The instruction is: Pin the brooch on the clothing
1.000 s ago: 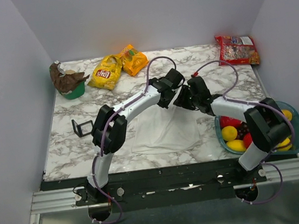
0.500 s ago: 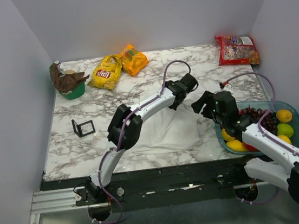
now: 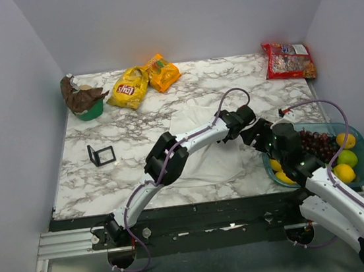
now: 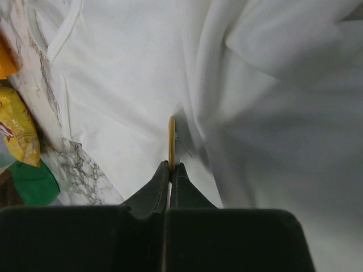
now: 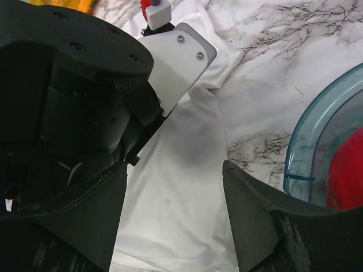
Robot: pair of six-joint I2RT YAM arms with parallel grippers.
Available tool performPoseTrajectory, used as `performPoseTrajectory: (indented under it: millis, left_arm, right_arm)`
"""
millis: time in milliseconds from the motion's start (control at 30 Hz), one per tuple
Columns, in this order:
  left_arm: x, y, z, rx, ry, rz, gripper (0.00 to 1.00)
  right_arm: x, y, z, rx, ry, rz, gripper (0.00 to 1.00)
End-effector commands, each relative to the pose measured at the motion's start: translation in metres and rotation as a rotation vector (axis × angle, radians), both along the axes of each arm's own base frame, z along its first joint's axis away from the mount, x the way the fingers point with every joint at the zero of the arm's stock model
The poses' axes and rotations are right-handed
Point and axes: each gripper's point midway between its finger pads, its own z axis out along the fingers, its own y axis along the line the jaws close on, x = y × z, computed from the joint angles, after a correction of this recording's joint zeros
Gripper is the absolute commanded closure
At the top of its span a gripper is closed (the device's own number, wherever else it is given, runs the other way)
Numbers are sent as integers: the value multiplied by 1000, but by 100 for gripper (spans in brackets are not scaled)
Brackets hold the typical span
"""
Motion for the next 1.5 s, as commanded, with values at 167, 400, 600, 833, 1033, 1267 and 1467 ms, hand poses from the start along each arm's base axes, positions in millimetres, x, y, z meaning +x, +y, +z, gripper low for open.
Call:
performPoseTrajectory:
  millis: [167, 400, 600, 833, 1033, 1267, 1467]
  left_arm:
    - [-5, -6, 6, 100, -50, -59, 100]
    - [-9, -11, 3, 132, -52, -97, 100]
    - [-11, -15, 1, 142, -59, -115, 100]
    - [-14, -16, -2, 173, -67, -129, 100]
    - [-16, -19, -6, 176, -62, -140, 100]
    - [-20, -25, -8, 158, -50, -149, 100]
    - [-27, -34, -6, 118, -33, -162, 100]
  right_arm:
    - [-1, -3, -18, -15, 61, -22, 24]
    - [0, -2, -24, -19, 71, -20, 24]
    - [1, -1, -24, -15, 71, -15, 24]
    - [0, -1, -27, -17, 75, -15, 24]
    - [-1, -1, -28, -12, 75, -14, 24]
    - [-1, -1, -30, -12, 78, -15, 24]
    - [-2, -3, -29, -11, 71, -22, 24]
